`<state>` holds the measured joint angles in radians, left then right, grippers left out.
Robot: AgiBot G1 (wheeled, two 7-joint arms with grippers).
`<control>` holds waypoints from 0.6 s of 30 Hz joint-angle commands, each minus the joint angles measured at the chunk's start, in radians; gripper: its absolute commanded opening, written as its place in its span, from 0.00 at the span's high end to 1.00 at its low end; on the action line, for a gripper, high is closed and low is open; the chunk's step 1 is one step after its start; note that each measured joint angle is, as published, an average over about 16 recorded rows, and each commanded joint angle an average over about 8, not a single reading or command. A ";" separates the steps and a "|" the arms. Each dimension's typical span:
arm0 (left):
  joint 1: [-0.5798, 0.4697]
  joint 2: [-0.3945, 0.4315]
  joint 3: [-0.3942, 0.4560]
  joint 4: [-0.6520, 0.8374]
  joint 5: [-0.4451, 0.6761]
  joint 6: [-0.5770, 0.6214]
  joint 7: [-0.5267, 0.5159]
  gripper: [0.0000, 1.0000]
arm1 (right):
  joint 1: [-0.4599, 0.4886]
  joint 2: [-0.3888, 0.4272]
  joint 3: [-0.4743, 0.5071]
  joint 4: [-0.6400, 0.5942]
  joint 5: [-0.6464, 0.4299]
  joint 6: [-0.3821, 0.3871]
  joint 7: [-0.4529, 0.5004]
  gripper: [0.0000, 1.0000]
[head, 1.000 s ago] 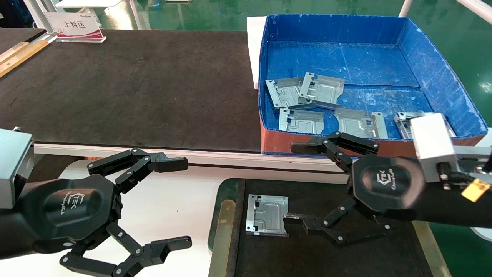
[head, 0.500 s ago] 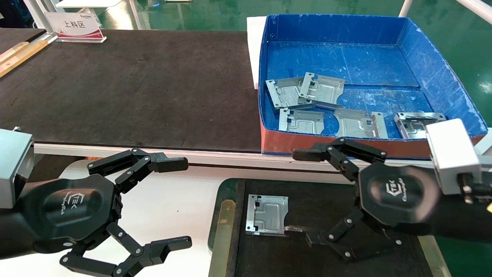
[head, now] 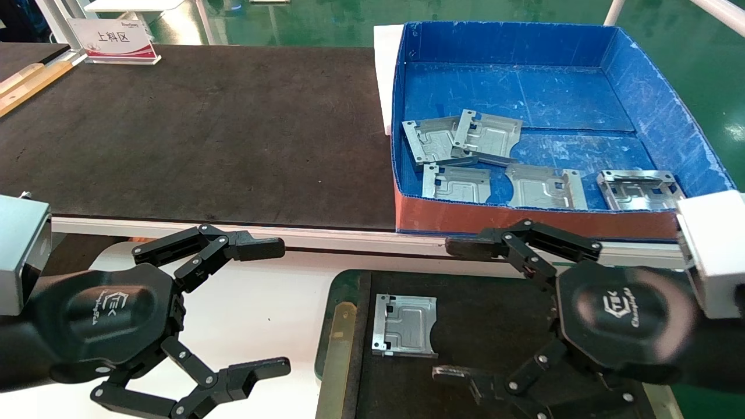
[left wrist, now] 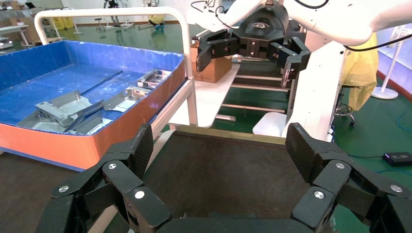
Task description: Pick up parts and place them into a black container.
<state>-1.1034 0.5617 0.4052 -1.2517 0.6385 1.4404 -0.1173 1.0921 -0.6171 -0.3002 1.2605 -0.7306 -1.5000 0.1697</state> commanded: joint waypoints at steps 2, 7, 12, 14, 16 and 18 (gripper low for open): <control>0.000 0.000 0.000 0.000 0.000 0.000 0.000 0.00 | -0.019 0.006 0.022 0.025 0.000 0.004 0.018 0.00; 0.000 0.000 0.000 0.000 0.000 0.000 0.000 0.00 | -0.032 0.011 0.038 0.042 0.001 0.007 0.027 0.00; 0.000 0.000 0.000 0.000 0.000 0.000 0.000 0.00 | -0.029 0.010 0.034 0.038 0.001 0.007 0.024 0.00; 0.000 0.000 0.000 0.000 0.000 0.000 0.000 0.00 | -0.028 0.010 0.032 0.035 0.001 0.007 0.023 0.00; 0.000 0.000 0.000 0.000 0.000 0.000 0.000 0.00 | -0.026 0.009 0.031 0.034 0.000 0.007 0.022 0.00; 0.000 0.000 0.000 0.000 0.000 0.000 0.000 0.00 | -0.025 0.009 0.029 0.032 0.000 0.007 0.021 0.00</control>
<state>-1.1032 0.5616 0.4050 -1.2515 0.6383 1.4401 -0.1172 1.0670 -0.6083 -0.2707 1.2929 -0.7302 -1.4934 0.1912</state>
